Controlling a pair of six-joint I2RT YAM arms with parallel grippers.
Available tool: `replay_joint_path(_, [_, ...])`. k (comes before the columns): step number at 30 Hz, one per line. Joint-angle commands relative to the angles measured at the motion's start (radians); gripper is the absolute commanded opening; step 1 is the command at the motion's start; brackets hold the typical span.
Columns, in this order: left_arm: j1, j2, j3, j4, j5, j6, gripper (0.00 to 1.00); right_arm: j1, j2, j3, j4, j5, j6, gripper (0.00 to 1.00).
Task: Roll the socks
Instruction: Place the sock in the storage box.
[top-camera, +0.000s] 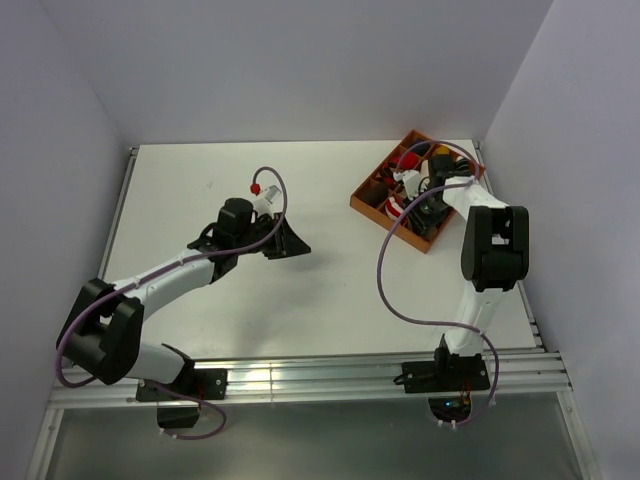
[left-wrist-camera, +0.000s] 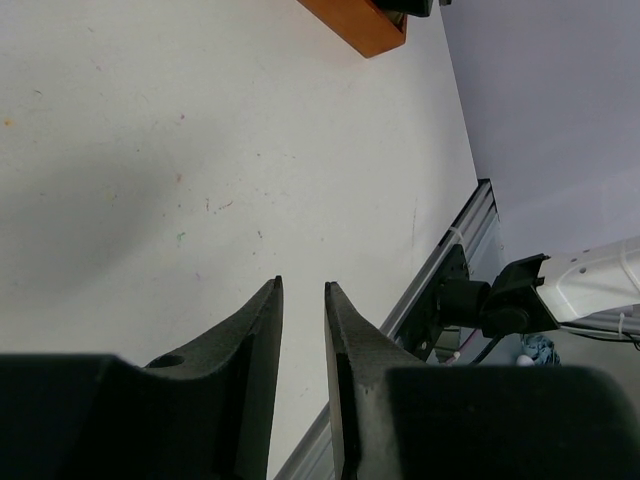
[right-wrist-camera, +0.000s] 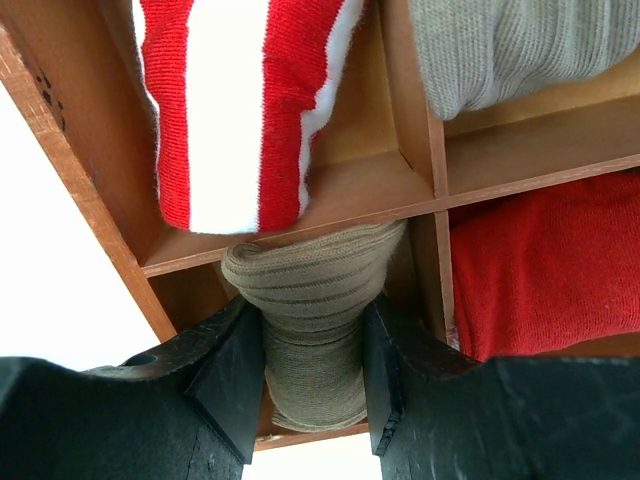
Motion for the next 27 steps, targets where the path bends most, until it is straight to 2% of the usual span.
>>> replay_joint_path(1, [0.004,0.001,0.024,0.002,0.020,-0.002,0.29,-0.010,0.025,0.026,-0.162,-0.043,0.044,0.24])
replay_joint_path(6, [0.004,0.005,0.027,0.002,0.025,0.001,0.29,-0.015,0.015,0.082,-0.196,-0.046,0.056,0.40])
replay_joint_path(11, [0.004,0.011,0.028,0.001,0.029,0.001,0.29,-0.024,0.027,0.139,-0.247,-0.050,0.053,0.48])
replay_joint_path(17, [0.004,0.011,0.028,0.001,0.036,0.001,0.30,-0.031,0.041,0.190,-0.303,-0.058,0.038,0.56])
replay_joint_path(24, [0.004,0.014,0.025,0.002,0.039,0.000,0.29,-0.034,0.022,0.202,-0.313,-0.073,0.030,0.59])
replay_joint_path(25, [0.004,0.014,0.027,0.002,0.039,0.000,0.29,-0.034,0.022,0.207,-0.322,-0.075,0.030,0.68])
replay_joint_path(27, [0.004,0.012,0.025,0.002,0.039,0.001,0.29,-0.036,0.021,0.217,-0.336,-0.090,0.024,0.74])
